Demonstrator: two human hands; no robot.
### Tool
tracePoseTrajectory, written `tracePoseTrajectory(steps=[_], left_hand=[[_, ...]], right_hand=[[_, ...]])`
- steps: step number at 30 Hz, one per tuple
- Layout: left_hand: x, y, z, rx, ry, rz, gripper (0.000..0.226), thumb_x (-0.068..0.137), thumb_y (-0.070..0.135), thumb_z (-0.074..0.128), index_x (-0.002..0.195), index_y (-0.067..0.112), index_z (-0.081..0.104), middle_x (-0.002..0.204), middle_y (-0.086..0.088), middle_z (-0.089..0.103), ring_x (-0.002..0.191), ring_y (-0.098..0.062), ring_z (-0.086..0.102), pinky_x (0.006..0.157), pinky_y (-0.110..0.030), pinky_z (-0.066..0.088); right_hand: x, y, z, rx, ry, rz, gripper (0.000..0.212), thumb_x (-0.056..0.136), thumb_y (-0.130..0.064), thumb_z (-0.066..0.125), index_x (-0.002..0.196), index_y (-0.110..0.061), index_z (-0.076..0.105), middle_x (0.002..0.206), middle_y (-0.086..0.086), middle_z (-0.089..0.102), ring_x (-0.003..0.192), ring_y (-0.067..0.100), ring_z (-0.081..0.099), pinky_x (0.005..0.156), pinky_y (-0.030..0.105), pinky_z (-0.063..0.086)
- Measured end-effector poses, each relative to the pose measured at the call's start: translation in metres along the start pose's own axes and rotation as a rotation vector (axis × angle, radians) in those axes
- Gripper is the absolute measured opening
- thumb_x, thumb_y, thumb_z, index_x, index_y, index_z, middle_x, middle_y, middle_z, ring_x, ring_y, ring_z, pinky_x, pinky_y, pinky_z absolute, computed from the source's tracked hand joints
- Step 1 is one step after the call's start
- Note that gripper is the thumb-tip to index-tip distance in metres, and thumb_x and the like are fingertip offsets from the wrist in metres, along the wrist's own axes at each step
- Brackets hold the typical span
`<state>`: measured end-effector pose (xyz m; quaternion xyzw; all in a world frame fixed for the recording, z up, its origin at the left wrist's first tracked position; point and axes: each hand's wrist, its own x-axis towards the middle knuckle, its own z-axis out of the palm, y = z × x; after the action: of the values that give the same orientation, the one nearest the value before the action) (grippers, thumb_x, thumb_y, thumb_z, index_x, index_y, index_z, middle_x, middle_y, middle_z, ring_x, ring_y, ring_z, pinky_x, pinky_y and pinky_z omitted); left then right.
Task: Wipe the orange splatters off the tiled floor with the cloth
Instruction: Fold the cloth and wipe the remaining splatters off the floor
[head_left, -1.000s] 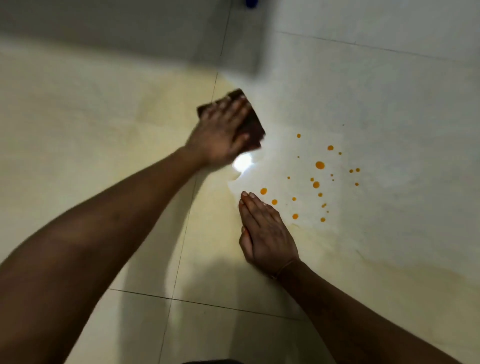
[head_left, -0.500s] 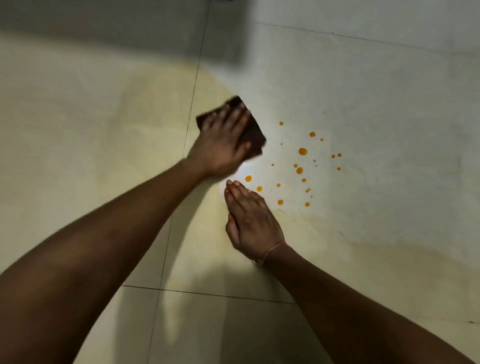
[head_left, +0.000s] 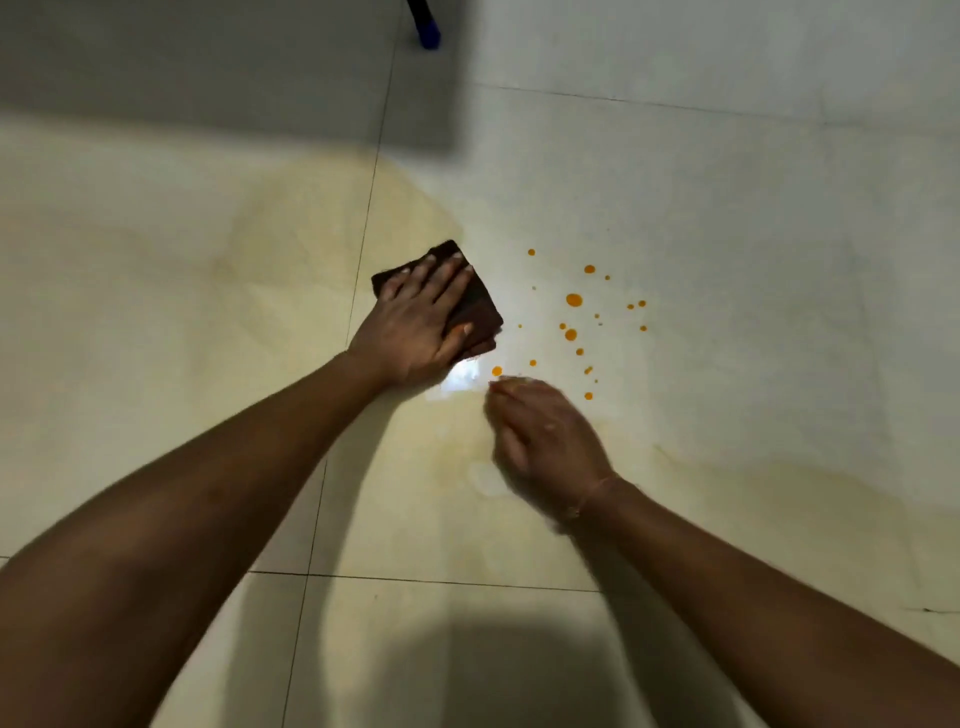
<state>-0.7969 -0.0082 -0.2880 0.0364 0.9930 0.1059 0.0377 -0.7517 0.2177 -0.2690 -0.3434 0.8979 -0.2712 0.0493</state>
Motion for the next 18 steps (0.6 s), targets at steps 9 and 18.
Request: tracePoseTrajectory(steps=[9,18], left_hand=[[-0.005,0.048,0.011,-0.017,-0.037,0.152,0.072,0.092,0.055,0.023,0.154,0.017,0.022,0.162,-0.004,0.018,0.148,-0.029,0.016,0.116,-0.045,0.012],[-0.03,0.093,0.018,-0.034,-0.116,0.356,0.073,0.091,0.055,0.03,0.155,0.02,0.02,0.162,-0.002,0.015,0.148,-0.028,0.017,0.116,-0.046,0.018]], right_hand=[[-0.038,0.09,-0.031,-0.294,0.144,0.593,0.059,0.094,-0.03,0.027,0.145,-0.002,0.038,0.154,0.014,0.034,0.143,0.026,0.029,0.118,0.043,0.02],[-0.038,0.091,-0.032,-0.28,0.196,0.586,0.057,0.091,-0.026,0.03,0.14,-0.003,0.046,0.15,0.014,0.041,0.139,0.025,0.036,0.114,0.043,0.027]])
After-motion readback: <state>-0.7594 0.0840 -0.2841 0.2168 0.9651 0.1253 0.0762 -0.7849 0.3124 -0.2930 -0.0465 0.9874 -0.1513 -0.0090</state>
